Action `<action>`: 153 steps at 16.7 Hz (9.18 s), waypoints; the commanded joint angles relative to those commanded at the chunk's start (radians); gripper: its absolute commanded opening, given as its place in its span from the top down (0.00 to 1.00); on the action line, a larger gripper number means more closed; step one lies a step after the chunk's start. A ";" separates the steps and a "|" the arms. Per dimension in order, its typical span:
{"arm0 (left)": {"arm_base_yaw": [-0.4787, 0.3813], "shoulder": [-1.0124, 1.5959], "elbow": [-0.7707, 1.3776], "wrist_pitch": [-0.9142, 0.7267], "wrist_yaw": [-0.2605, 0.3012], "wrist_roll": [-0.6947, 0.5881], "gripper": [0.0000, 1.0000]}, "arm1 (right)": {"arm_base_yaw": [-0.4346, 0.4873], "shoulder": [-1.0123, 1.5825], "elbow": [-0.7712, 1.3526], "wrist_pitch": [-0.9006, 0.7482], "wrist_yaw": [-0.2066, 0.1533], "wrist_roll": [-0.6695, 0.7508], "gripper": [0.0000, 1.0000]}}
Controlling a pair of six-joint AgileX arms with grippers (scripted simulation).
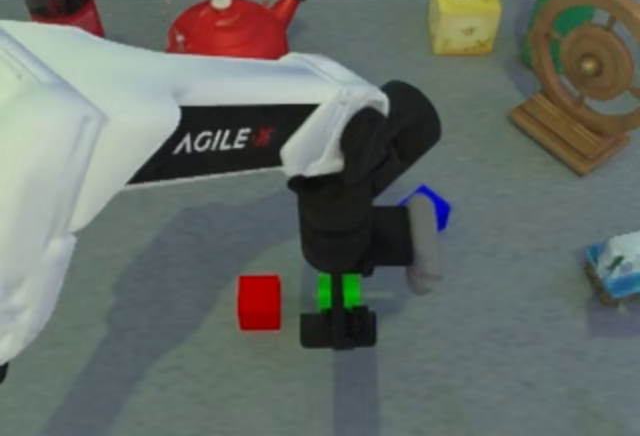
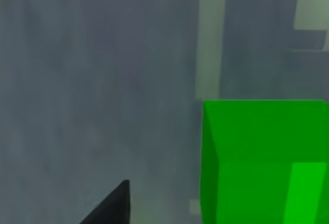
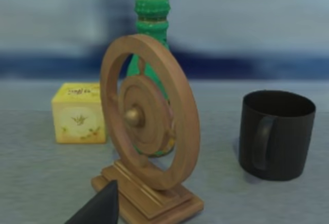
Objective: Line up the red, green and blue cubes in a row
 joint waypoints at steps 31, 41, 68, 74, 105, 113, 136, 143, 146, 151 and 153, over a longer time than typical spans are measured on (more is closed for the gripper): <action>0.361 -0.843 -0.493 0.201 -0.022 -0.304 0.00 | 0.203 0.869 0.775 -0.501 0.006 -0.077 0.00; 0.690 -1.781 -1.224 0.710 -0.019 -0.651 0.00 | 0.446 1.925 1.672 -1.083 -0.004 -0.168 0.00; 0.810 -2.131 -1.503 0.924 -0.018 -0.796 0.00 | 0.530 2.374 1.809 -1.005 0.005 -0.199 0.00; 0.810 -2.131 -1.503 0.924 -0.018 -0.796 0.00 | 0.530 2.374 1.809 -1.005 0.005 -0.199 0.45; 0.810 -2.131 -1.503 0.924 -0.018 -0.796 0.00 | 0.534 2.297 1.980 -1.243 0.002 -0.182 1.00; 0.810 -2.131 -1.503 0.924 -0.018 -0.796 0.00 | 0.589 2.112 1.735 -1.186 0.004 0.231 1.00; 0.810 -2.131 -1.503 0.924 -0.018 -0.796 0.00 | 0.653 1.991 1.295 -0.862 0.007 0.658 1.00; 0.810 -2.131 -1.503 0.924 -0.018 -0.796 0.00 | 0.653 1.992 1.294 -0.860 0.007 0.658 0.77; 0.810 -2.131 -1.503 0.924 -0.018 -0.796 0.00 | 0.653 1.992 1.294 -0.860 0.007 0.658 0.55; 0.810 -2.131 -1.503 0.924 -0.018 -0.796 0.00 | 0.653 1.992 1.294 -0.860 0.007 0.658 0.17; 0.810 -2.131 -1.503 0.924 -0.018 -0.796 0.00 | 0.653 1.992 1.294 -0.860 0.007 0.658 0.02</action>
